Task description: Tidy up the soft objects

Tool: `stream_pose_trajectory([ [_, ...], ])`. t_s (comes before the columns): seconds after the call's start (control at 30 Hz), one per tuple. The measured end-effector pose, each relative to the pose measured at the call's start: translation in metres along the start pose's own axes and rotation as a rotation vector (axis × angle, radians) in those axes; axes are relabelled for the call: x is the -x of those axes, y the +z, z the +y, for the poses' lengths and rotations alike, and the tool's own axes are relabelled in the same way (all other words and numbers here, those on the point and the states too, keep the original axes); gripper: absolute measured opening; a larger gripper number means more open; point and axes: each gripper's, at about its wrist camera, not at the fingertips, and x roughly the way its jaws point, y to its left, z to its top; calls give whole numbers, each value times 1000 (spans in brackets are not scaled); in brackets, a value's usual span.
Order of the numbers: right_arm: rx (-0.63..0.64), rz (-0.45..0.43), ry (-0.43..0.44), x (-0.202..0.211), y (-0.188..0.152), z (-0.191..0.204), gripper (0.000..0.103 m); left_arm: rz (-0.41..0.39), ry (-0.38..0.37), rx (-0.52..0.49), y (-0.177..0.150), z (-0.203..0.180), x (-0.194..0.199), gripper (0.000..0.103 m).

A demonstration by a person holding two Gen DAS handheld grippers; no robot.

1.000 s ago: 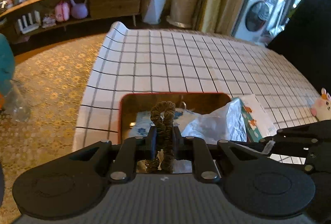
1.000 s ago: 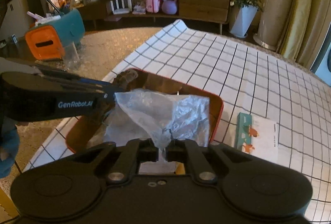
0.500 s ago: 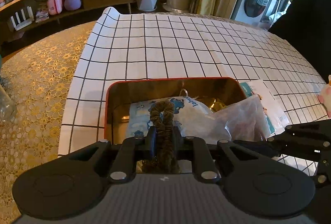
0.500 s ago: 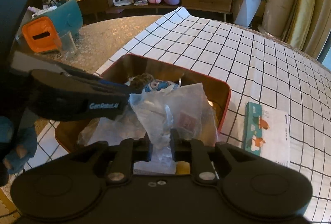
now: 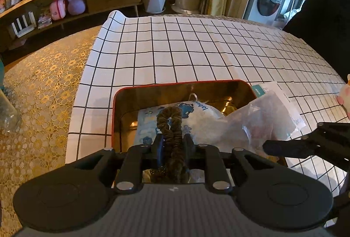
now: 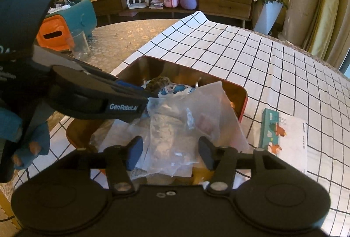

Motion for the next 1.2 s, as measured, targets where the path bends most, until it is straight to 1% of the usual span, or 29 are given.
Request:
stream_pose_trajectory([
  [0.07,-1,-15,0,6,-2,0,62,-2,3,-3,-1,-1,3,21],
  [0.17,-4,-39,10,16,-5,-2,64,-13,16,-23,-2,-3,6,39],
  [0.2,-6,-50,11,20,-7,-2,67,-20,21,-25,-3,-4,8,59],
  [0.23,-6,-58,11,24,-9,-1,68,-32,22,-24,-4,-5,11,70],
  [0.33,-4,-82,11,38,-16,-3,70,-53,13,-20,-5,-6,19,70],
  [0.43,-23,-118,26,52,-21,-5,76,-70,6,-14,-7,-7,27,70],
  [0.47,-26,-129,32,56,-22,-6,80,-79,7,-12,-9,-7,32,70],
  [0.53,-29,-150,34,65,-25,-6,82,-96,4,-4,-12,-8,40,70],
  [0.6,-40,-170,43,74,-28,-8,86,-108,-3,4,-15,-7,48,75],
  [0.63,-44,-182,48,79,-30,-9,87,-115,-7,7,-17,-7,52,76],
  [0.8,-63,-240,69,102,-38,-11,95,-159,9,-24,-28,-14,74,76],
  [0.9,-73,-265,72,115,-42,-13,97,-171,31,-30,-32,-17,82,80],
  [1.0,-92,-282,83,127,-49,-16,97,-202,24,-24,-36,-18,93,81],
  [1.03,-97,-285,82,132,-52,-17,97,-210,20,-22,-37,-19,97,84],
  [1.07,-99,-289,82,136,-55,-18,98,-219,18,-19,-39,-21,101,85],
  [1.2,-108,-319,63,157,-70,-20,100,-251,15,-39,-44,-31,114,86],
])
